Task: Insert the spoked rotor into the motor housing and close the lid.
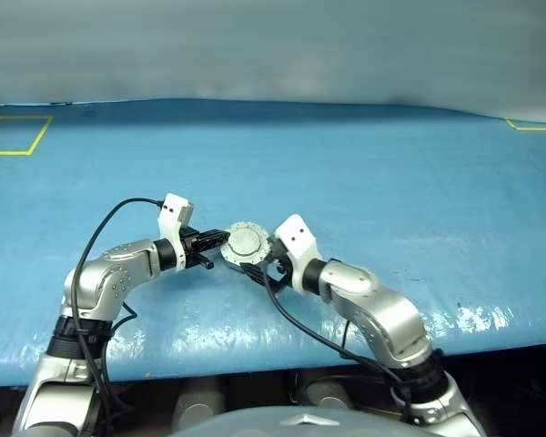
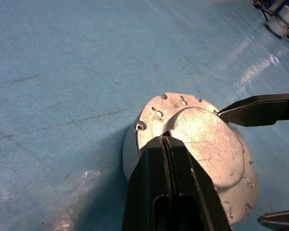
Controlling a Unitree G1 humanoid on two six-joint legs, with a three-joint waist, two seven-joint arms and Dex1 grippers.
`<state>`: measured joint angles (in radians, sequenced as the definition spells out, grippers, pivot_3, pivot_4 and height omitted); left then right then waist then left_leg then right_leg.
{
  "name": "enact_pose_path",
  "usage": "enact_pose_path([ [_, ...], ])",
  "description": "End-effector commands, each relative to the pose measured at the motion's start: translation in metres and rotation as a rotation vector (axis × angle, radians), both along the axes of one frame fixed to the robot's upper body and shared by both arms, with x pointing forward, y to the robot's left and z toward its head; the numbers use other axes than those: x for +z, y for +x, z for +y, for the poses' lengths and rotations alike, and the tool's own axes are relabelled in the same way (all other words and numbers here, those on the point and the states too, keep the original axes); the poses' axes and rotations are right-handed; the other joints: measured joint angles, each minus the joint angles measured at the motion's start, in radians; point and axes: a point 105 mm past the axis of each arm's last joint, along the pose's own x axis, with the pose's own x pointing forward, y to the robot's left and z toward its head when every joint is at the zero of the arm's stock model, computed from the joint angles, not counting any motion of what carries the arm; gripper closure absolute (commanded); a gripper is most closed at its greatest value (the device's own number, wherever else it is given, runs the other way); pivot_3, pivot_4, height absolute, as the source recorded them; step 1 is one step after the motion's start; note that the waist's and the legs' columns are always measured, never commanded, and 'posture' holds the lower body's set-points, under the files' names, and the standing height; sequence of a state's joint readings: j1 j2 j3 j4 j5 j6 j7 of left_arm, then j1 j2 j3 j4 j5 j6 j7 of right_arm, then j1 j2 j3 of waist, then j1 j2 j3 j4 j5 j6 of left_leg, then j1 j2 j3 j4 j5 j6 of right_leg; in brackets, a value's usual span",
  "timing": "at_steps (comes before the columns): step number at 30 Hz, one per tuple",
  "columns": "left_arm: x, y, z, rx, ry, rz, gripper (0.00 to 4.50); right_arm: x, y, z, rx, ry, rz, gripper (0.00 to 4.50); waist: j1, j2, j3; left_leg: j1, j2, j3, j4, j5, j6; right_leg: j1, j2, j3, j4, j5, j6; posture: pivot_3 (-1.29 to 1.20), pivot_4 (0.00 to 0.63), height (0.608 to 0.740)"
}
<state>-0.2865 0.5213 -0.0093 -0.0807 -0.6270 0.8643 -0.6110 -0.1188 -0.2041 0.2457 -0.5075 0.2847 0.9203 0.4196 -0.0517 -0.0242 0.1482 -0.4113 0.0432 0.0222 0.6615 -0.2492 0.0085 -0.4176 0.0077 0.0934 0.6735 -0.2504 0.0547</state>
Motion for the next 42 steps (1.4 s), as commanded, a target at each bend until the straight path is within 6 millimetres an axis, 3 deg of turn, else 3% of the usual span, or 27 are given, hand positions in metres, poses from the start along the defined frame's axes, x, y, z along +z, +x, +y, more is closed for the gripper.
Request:
enact_pose_path([
  [1, -0.007, -0.004, 0.002, -0.013, 0.031, 0.019, 4.5, 0.023, -0.002, -0.011, -0.072, 0.203, 0.022, 0.04, -0.002, 0.001, 0.0, 0.0, 0.0, 0.0, 0.0, 0.0, 0.0, 0.0, 0.0, 0.0, 0.0, 0.0, 0.0, 0.0, 0.15, 0.74],
  [6, -0.003, -0.005, -0.002, -0.023, -0.003, 0.004, 4.5, 0.009, 0.004, -0.013, -0.23, 0.472, 0.278, 0.04, -0.003, 0.001, 0.0, 0.001, 0.002, 0.0, 0.0, 0.001, -0.001, 0.0, 0.002, 0.0, 0.001, -0.001, 0.0, 0.0, 0.15, 0.74],
  [14, -0.005, -0.007, -0.004, -0.031, 0.002, 0.005, 4.5, -0.003, 0.003, 0.01, -0.22, 0.703, 0.515, 0.04, -0.002, 0.001, 0.001, 0.0, 0.001, 0.0, -0.001, -0.001, 0.001, 0.0, -0.003, 0.0, -0.002, 0.001, -0.002, 0.0, 0.15, 0.74],
  [23, -0.007, -0.007, -0.002, -0.017, 0.006, 0.009, 4.5, 0.0, -0.002, 0.032, -0.137, 0.841, 0.641, 0.04, -0.009, 0.001, 0.001, 0.0, 0.002, 0.0, -0.002, -0.001, 0.001, 0.001, -0.002, 0.0, -0.002, 0.001, -0.002, 0.0, 0.15, 0.74],
  [36, -0.008, -0.007, -0.001, -0.015, 0.011, 0.011, 4.5, -0.009, 0.01, 0.043, -0.178, 0.975, 0.738, 0.04, -0.01, 0.001, 0.0, 0.001, 0.002, -0.001, -0.002, -0.001, 0.001, 0.002, -0.002, 0.0, -0.002, 0.0, 0.0, 0.0, 0.15, 0.74],
  [39, -0.008, -0.007, -0.001, -0.013, 0.013, 0.012, 4.5, -0.01, 0.009, 0.044, -0.177, 0.986, 0.75, 0.65, -0.01, 0.002, 0.0, 0.0, 0.002, -0.001, -0.002, -0.001, 0.001, 0.002, -0.002, 0.0, -0.003, 0.0, 0.0, 0.0, 0.15, 0.74],
  [42, -0.008, -0.007, -0.001, -0.01, 0.012, 0.013, 4.5, -0.011, 0.008, 0.044, -0.171, 0.988, 0.764, 1.61, -0.01, 0.002, 0.001, 0.0, 0.002, -0.001, -0.002, -0.001, 0.001, 0.002, -0.002, 0.0, -0.003, 0.0, 0.0, 0.0, 0.15, 0.74],
])
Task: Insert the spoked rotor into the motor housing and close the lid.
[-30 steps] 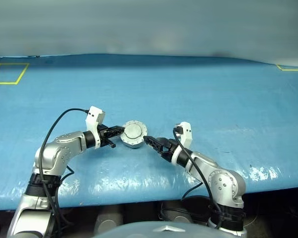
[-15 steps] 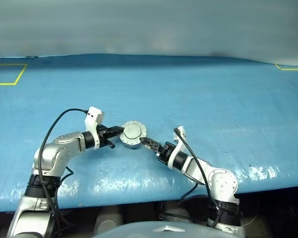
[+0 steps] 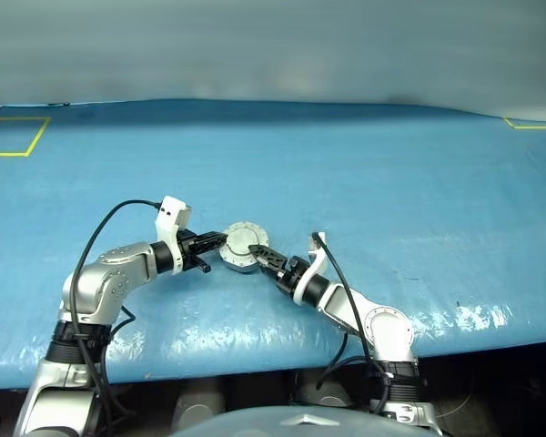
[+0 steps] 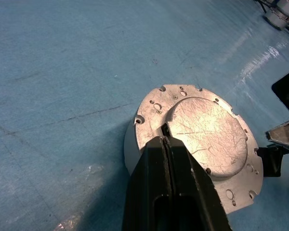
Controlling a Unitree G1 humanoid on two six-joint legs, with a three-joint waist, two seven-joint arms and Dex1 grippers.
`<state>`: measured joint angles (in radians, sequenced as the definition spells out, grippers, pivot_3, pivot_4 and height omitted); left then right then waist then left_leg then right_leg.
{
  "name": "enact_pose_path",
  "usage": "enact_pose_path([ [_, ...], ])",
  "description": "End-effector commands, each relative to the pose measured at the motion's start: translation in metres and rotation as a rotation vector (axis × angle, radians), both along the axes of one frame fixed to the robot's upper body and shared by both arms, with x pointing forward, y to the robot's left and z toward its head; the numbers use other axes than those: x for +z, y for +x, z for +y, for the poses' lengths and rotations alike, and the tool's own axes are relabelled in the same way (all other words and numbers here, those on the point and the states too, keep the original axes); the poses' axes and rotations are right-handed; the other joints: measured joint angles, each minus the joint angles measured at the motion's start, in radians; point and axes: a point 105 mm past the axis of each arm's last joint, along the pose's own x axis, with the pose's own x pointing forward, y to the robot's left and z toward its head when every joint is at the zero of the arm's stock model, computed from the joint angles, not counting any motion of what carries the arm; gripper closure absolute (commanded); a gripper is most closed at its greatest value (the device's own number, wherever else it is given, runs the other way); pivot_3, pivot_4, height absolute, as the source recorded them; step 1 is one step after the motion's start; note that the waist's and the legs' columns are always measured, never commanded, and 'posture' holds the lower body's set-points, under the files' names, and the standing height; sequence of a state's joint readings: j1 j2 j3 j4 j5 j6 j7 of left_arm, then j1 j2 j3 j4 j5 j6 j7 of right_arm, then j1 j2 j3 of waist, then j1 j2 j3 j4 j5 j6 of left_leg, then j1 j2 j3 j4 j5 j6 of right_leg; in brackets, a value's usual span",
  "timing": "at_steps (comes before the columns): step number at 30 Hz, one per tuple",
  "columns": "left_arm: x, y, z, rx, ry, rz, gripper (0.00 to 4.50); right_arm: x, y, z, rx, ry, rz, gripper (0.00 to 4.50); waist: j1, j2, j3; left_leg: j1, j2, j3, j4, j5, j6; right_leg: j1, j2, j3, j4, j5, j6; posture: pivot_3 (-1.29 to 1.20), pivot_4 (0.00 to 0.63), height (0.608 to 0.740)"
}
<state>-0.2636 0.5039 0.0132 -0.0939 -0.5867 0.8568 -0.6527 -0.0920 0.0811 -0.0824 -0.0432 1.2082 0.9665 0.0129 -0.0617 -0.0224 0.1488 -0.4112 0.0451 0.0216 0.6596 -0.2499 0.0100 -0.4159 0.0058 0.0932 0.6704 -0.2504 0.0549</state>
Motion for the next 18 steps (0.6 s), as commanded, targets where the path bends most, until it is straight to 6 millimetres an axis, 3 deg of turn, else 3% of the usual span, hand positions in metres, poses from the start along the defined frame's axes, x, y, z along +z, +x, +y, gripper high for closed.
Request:
enact_pose_path([
  [1, -0.007, -0.004, -0.002, -0.001, 0.018, 0.024, 4.5, 0.023, -0.004, 0.029, 0.03, 0.156, -0.011, 1.95, 0.0, 0.0, 0.0, 0.0, 0.0, 0.0, 0.0, 0.0, 0.0, 0.0, 0.0, 0.0, 0.0, 0.0, -0.001, 0.0, 0.15, 0.74],
  [6, -0.008, -0.004, -0.002, 0.003, 0.015, 0.027, 4.5, 0.02, -0.008, 0.027, 0.05, 0.139, 0.0, 3.35, -0.001, 0.0, 0.0, 0.0, 0.0, 0.0, 0.0, 0.0, 0.0, 0.0, 0.0, 0.0, -0.001, 0.001, -0.001, 0.0, 0.15, 0.74],
  [12, -0.006, -0.003, -0.003, 0.006, 0.002, 0.018, 4.5, 0.016, -0.01, 0.026, 0.058, 0.115, 0.018, 3.35, -0.001, 0.0, 0.0, 0.0, 0.0, 0.0, 0.0, 0.0, 0.0, 0.0, 0.0, 0.0, -0.002, 0.001, -0.001, 0.0, 0.15, 0.74],
  [18, 0.016, 0.006, 0.0, 0.093, -0.123, -0.041, 4.5, 0.019, -0.011, 0.025, 0.047, 0.121, 0.018, 3.35, 0.0, 0.001, 0.0, -0.002, 0.0, -0.001, -0.001, 0.0, 0.0, 0.0, 0.0, -0.001, -0.003, 0.002, 0.0, 0.0, 0.15, 0.74],
])
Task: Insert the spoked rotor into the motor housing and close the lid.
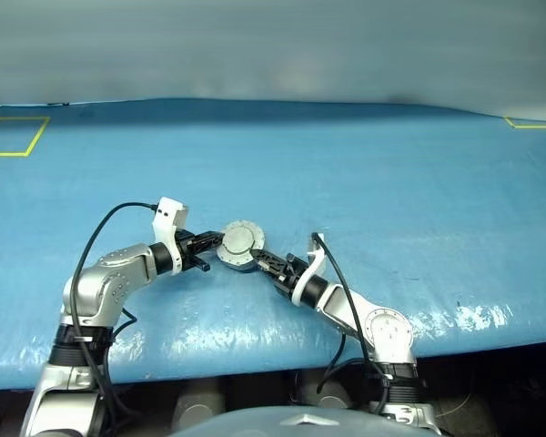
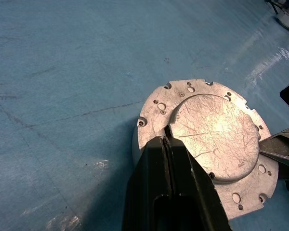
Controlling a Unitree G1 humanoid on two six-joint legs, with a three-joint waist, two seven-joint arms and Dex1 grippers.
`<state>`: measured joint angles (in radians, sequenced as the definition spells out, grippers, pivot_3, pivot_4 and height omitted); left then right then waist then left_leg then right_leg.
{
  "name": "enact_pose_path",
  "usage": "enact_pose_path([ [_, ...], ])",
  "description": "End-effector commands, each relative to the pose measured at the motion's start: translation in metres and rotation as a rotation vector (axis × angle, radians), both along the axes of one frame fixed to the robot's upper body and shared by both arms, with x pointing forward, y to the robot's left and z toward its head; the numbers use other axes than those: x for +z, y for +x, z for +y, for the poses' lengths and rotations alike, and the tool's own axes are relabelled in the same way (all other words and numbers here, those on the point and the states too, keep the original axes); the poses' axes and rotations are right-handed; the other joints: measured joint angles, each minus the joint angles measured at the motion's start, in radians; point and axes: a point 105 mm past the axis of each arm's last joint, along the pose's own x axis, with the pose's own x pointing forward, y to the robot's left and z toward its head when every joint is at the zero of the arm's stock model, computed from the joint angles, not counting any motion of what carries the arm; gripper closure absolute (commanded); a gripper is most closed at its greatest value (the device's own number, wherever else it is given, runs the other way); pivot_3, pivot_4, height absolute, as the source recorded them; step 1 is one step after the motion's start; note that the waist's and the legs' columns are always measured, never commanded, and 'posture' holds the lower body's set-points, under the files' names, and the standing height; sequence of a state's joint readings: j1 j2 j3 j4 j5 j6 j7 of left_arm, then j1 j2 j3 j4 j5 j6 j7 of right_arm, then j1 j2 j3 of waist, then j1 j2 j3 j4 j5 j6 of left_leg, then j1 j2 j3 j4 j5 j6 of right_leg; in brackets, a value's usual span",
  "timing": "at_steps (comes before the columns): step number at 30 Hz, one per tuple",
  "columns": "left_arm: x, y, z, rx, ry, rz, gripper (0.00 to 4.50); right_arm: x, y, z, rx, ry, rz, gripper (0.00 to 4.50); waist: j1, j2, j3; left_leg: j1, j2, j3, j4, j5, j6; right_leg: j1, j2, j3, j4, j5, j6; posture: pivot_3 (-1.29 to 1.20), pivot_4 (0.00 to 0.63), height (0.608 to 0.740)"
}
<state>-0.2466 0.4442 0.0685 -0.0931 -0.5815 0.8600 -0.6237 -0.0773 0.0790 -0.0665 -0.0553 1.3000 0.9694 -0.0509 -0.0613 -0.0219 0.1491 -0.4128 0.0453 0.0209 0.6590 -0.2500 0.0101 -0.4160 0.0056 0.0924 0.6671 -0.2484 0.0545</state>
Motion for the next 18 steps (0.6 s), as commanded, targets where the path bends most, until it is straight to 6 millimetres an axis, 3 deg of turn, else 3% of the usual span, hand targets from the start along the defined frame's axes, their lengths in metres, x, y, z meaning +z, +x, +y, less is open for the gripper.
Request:
enact_pose_path([
  [1, 0.021, 0.005, 0.001, 0.071, -0.11, -0.038, 4.32, 0.017, -0.006, 0.02, 0.024, 0.092, -0.017, 3.35, 0.0, 0.0, 0.0, 0.0, 0.0, 0.0, 0.0, 0.0, 0.0, 0.0, 0.0, 0.0, 0.0, 0.0, 0.0, 0.0, 0.15, 0.74],
  [4, 0.03, 0.004, 0.01, 0.164, -0.213, -0.036, 3.63, 0.025, -0.003, 0.016, -0.003, 0.117, -0.031, 3.35, -0.001, 0.0, 0.0, -0.002, 0.0, -0.001, 0.0, 0.0, 0.001, -0.001, 0.0, -0.001, -0.001, 0.001, 0.0, 0.0, 0.15, 0.74],
  [8, 0.039, -0.006, 0.021, 0.273, -0.382, -0.028, 2.29, 0.04, 0.0, 0.014, -0.025, 0.165, -0.064, 3.35, -0.003, 0.0, 0.0, -0.003, 0.0, -0.001, -0.001, -0.001, 0.002, -0.001, -0.001, -0.001, -0.003, 0.001, 0.0, 0.0, 0.15, 0.74],
  [14, 0.027, -0.034, 0.029, 0.406, -0.651, 0.041, 0.22, 0.063, 0.006, 0.012, -0.032, 0.205, -0.124, 3.35, -0.001, 0.0, 0.001, -0.005, -0.001, -0.001, -0.001, -0.002, 0.003, -0.002, -0.003, -0.003, -0.006, 0.001, 0.0, 0.0, 0.15, 0.74],
  [15, 0.025, -0.039, 0.026, 0.412, -0.682, 0.053, 0.0, 0.067, 0.008, 0.011, -0.038, 0.215, -0.134, 3.35, -0.001, 0.0, 0.001, -0.005, -0.001, -0.001, -0.001, -0.002, 0.003, -0.002, -0.003, -0.003, -0.006, 0.001, 0.0, 0.0, 0.15, 0.74],
  [18, 0.021, -0.051, 0.017, 0.442, -0.828, 0.095, 0.0, 0.081, 0.014, 0.008, -0.047, 0.253, -0.169, 3.35, 0.002, 0.0, 0.001, -0.006, -0.001, -0.001, 0.001, -0.002, 0.004, -0.001, -0.004, -0.005, -0.006, 0.001, 0.0, 0.0, 0.15, 0.74],
])
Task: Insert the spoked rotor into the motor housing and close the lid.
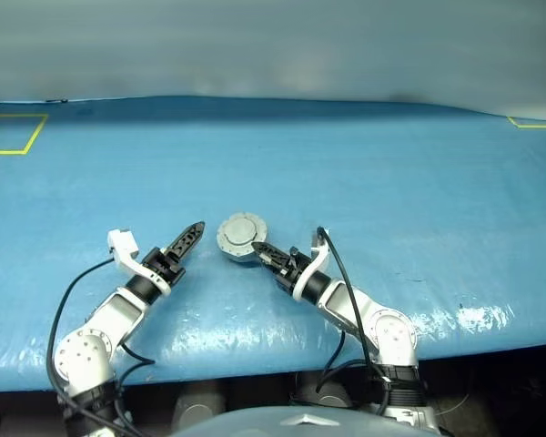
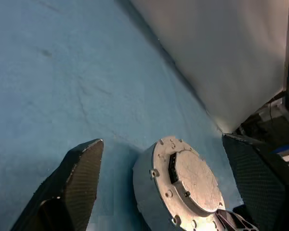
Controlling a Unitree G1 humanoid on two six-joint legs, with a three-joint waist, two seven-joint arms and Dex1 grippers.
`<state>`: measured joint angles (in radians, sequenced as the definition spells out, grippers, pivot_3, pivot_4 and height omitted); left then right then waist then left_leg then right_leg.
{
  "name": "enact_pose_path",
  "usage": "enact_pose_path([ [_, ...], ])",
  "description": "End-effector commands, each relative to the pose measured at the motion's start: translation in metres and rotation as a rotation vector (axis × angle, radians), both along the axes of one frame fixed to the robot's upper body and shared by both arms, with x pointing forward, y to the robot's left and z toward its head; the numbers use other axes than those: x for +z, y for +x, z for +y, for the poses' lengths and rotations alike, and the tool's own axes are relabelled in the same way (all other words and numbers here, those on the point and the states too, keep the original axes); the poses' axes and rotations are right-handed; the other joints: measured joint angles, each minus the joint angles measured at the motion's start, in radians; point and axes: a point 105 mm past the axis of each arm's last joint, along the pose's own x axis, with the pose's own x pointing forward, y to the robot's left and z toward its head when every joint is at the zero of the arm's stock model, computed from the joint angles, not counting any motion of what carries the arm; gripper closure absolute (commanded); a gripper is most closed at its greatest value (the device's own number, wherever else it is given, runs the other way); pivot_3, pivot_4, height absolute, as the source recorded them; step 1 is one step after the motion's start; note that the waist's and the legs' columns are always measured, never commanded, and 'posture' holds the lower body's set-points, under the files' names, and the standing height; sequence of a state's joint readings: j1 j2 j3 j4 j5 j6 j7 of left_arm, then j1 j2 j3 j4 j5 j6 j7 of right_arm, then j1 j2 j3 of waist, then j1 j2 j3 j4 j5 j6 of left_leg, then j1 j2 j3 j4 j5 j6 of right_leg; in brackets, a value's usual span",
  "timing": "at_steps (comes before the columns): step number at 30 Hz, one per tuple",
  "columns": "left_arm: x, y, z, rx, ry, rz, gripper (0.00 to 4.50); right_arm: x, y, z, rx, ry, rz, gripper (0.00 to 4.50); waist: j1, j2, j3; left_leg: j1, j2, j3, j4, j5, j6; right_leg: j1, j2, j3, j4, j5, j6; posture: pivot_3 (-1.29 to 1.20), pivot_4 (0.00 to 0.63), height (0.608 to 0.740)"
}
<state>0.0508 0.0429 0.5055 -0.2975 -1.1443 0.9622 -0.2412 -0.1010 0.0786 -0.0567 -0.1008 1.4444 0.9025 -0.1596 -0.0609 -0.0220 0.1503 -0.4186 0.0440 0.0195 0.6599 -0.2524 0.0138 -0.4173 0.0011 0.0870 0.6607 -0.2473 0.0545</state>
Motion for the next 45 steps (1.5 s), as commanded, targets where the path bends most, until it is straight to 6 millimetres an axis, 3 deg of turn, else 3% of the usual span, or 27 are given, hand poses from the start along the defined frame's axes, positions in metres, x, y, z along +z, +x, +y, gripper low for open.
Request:
enact_pose_path([
  [1, 0.017, -0.009, -0.012, 0.022, -0.158, -0.061, 0.0, 0.062, 0.006, 0.01, 0.001, 0.197, -0.17, 3.35, 0.001, 0.0, 0.0, 0.0, 0.0, 0.0, 0.001, 0.0, 0.0, 0.001, 0.0, -0.001, 0.0, 0.0, 0.0, 0.0, 0.15, 0.74],
  [6, 0.02, -0.018, -0.031, 0.022, -0.387, -0.061, 0.0, 0.077, 0.004, 0.018, 0.053, 0.238, -0.21, 3.35, -0.001, 0.0, 0.0, 0.0, 0.0, -0.001, 0.002, 0.0, 0.001, 0.001, 0.001, -0.002, 0.0, 0.0, 0.0, 0.0, 0.15, 0.74],
  [13, 0.035, -0.021, -0.043, -0.003, -0.584, -0.106, 0.0, 0.077, -0.005, 0.032, 0.126, 0.237, -0.203, 3.35, -0.001, 0.0, 0.0, -0.001, -0.001, -0.002, 0.002, 0.0, 0.001, 0.001, 0.002, -0.002, 0.0, 0.0, 0.0, 0.0, 0.15, 0.74],
  [21, 0.028, -0.018, -0.053, -0.029, -0.604, -0.056, 0.0, 0.073, -0.017, 0.039, 0.179, 0.224, -0.19, 3.35, -0.001, 0.0, 0.0, -0.001, -0.001, -0.003, 0.002, 0.0, 0.001, 0.001, 0.002, -0.002, 0.0, 0.0, -0.001, 0.0, 0.15, 0.74],
  [28, 0.035, -0.013, -0.054, -0.03, -0.626, -0.09, 0.0, 0.07, -0.022, 0.039, 0.194, 0.214, -0.179, 3.35, 0.0, 0.0, 0.0, -0.001, -0.001, -0.003, 0.002, 0.0, 0.001, 0.002, 0.004, -0.002, 0.0, 0.0, -0.001, 0.0, 0.15, 0.74],
  [31, 0.035, -0.011, -0.054, -0.016, -0.636, -0.086, 0.62, 0.068, -0.024, 0.037, 0.195, 0.212, -0.173, 3.35, 0.0, 0.0, 0.0, -0.001, -0.001, -0.003, 0.002, 0.0, 0.001, 0.002, 0.004, -0.002, 0.0, 0.0, -0.001, 0.0, 0.15, 0.74],
  [35, 0.034, -0.009, -0.053, 0.005, -0.633, -0.082, 1.97, 0.067, -0.026, 0.036, 0.197, 0.202, -0.173, 3.35, 0.0, 0.0, 0.0, -0.001, -0.001, -0.003, 0.003, 0.0, 0.001, 0.002, 0.004, -0.001, 0.0, -0.001, -0.001, 0.0, 0.15, 0.74],
  [42, 0.033, -0.006, -0.052, 0.027, -0.616, -0.077, 2.08, 0.066, -0.023, 0.026, 0.146, 0.113, -0.271, 3.35, 0.001, 0.0, 0.0, -0.001, -0.003, -0.004, 0.003, 0.0, 0.0, 0.002, 0.005, -0.002, 0.0, -0.001, -0.001, 0.0, 0.15, 0.74],
  [45, 0.033, -0.002, -0.049, 0.042, -0.578, -0.073, 2.08, 0.064, -0.022, 0.02, 0.13, 0.017, -0.344, 2.35, 0.001, 0.0, 0.0, -0.001, -0.003, -0.004, 0.003, 0.0, 0.0, 0.002, 0.005, -0.002, 0.0, -0.001, -0.001, 0.0, 0.15, 0.74],
])
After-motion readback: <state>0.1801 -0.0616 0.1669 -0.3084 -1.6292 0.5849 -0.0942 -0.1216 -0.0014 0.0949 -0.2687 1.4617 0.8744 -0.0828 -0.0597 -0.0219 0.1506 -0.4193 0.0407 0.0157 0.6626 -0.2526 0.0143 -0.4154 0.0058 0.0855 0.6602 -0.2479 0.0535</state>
